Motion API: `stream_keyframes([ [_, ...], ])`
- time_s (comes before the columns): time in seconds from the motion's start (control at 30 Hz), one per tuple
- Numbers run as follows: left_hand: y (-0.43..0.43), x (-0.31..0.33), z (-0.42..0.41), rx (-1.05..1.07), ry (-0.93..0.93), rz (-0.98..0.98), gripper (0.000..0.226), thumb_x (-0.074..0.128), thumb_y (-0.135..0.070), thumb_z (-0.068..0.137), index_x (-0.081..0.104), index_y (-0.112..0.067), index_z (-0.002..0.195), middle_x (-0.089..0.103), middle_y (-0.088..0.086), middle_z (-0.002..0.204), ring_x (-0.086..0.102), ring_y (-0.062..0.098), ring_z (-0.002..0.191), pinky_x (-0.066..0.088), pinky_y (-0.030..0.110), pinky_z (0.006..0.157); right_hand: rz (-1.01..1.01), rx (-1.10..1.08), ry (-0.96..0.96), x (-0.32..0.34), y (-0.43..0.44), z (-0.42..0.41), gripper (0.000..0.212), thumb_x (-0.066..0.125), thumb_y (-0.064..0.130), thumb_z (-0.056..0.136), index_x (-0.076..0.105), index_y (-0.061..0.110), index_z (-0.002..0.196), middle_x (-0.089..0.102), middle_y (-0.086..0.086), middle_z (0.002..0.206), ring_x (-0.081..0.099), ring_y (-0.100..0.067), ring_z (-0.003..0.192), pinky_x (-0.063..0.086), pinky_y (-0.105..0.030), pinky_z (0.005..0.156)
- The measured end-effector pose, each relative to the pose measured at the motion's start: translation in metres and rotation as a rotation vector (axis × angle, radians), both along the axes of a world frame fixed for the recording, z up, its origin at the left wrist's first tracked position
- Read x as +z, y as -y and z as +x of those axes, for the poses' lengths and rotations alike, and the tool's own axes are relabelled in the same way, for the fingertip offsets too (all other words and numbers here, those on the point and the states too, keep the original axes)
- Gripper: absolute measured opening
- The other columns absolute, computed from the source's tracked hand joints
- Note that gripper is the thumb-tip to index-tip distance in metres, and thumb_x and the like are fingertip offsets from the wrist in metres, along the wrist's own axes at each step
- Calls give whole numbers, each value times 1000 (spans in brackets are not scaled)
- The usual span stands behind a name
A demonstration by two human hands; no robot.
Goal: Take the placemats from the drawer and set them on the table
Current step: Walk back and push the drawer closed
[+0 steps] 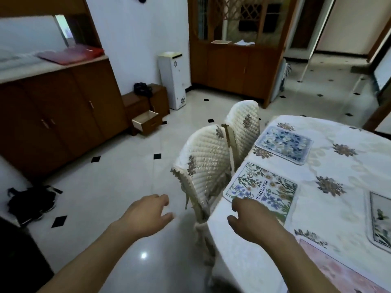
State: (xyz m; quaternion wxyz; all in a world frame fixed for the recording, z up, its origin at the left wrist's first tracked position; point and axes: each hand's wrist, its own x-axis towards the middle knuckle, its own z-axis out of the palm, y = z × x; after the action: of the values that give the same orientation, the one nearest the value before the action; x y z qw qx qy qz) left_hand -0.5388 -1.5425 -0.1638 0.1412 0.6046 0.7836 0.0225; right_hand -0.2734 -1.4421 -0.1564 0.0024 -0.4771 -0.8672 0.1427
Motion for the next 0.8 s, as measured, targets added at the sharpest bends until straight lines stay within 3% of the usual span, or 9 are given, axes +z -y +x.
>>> stream_keyframes([
  [0.13, -11, 7, -87, 36, 19, 24, 52, 49, -63, 88, 50, -29, 127, 60, -5, 121, 57, 13, 99, 44, 29, 75, -10, 20, -51, 12, -21, -106, 29, 51, 41, 84, 58, 20, 104, 67, -7, 107, 63, -30, 96, 51, -35, 76],
  [0.27, -23, 21, -163, 62, -17, 67, 52, 47, -64, 88, 50, -28, 126, 61, -4, 116, 57, 14, 96, 42, 29, 72, 22, 67, -48, 23, -34, -196, 34, 50, 40, 85, 57, 22, 112, 67, -6, 110, 63, -28, 99, 45, -32, 72],
  [0.47, -54, 30, -254, 120, -60, 136, 51, 47, -64, 88, 52, -27, 122, 62, -4, 104, 55, 13, 87, 42, 30, 67, 10, 99, -22, 32, -65, -293, 29, 47, 39, 85, 57, 16, 100, 64, -6, 95, 61, -26, 83, 53, -37, 73],
  [0.8, -155, 33, -365, 201, -63, 107, 50, 47, -61, 90, 52, -24, 124, 61, 0, 117, 58, 20, 99, 47, 33, 78, -1, 188, -28, 12, -195, -436, 31, 51, 42, 86, 56, 17, 103, 61, -2, 98, 60, -24, 88, 53, -37, 80],
])
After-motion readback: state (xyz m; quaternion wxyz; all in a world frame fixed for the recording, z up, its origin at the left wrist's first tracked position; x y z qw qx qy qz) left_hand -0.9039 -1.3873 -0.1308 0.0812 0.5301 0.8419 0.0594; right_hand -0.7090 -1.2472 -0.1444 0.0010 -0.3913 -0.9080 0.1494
